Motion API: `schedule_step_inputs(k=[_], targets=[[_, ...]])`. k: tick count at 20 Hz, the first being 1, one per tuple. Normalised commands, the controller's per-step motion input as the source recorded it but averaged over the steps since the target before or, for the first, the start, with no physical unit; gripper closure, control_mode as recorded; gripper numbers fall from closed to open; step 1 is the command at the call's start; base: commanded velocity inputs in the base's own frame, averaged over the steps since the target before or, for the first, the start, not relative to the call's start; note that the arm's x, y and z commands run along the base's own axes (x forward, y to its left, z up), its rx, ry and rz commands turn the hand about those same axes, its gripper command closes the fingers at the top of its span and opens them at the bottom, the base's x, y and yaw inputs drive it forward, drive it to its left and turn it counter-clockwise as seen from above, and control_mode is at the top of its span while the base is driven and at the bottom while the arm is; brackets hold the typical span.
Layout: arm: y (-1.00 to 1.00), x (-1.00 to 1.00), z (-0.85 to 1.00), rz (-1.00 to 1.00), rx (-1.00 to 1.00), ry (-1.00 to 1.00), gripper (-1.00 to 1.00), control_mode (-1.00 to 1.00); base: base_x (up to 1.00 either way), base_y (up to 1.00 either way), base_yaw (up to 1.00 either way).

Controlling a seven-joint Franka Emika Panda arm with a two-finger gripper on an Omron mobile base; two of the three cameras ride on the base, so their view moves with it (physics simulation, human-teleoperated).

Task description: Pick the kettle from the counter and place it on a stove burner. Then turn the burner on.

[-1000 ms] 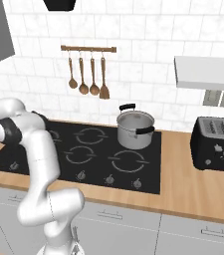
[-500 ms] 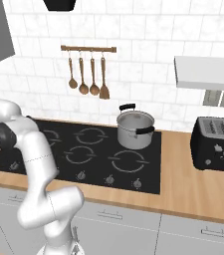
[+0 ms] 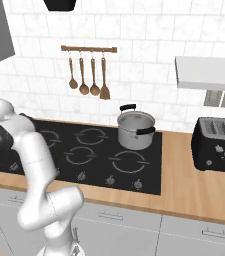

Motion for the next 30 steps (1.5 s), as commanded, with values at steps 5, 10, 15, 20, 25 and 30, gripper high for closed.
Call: schedule_step_inputs(k=[5, 10, 15, 20, 25, 30], targets=[[-0.49, -0.67, 0.05, 0.00, -0.01, -0.22, 1.00, -1.00, 0.00, 0.00, 0.00], [-0.41, -0.68, 0.41, 0.00, 0.01, -0.14, 1.00, -1.00, 0.00, 0.00, 0.00], [-0.61, -0.41, 0.61, 0.00, 0.16, -0.07, 1.00, -1.00, 0.00, 0.00, 0.00], [-0.68, -0.49, 0.47, -0.04, 0.29, -0.06, 1.00, -1.00, 0.00, 0.00, 0.00], [-0.88, -0.15, 0.03, 0.00, 0.41, -0.05, 1.00, -1.00, 0.00, 0.00, 0.00], [-1.00, -0.02, 0.00, -0.16, 0.33, 0.04, 1.00, -1.00, 0.00, 0.00, 0.00]])
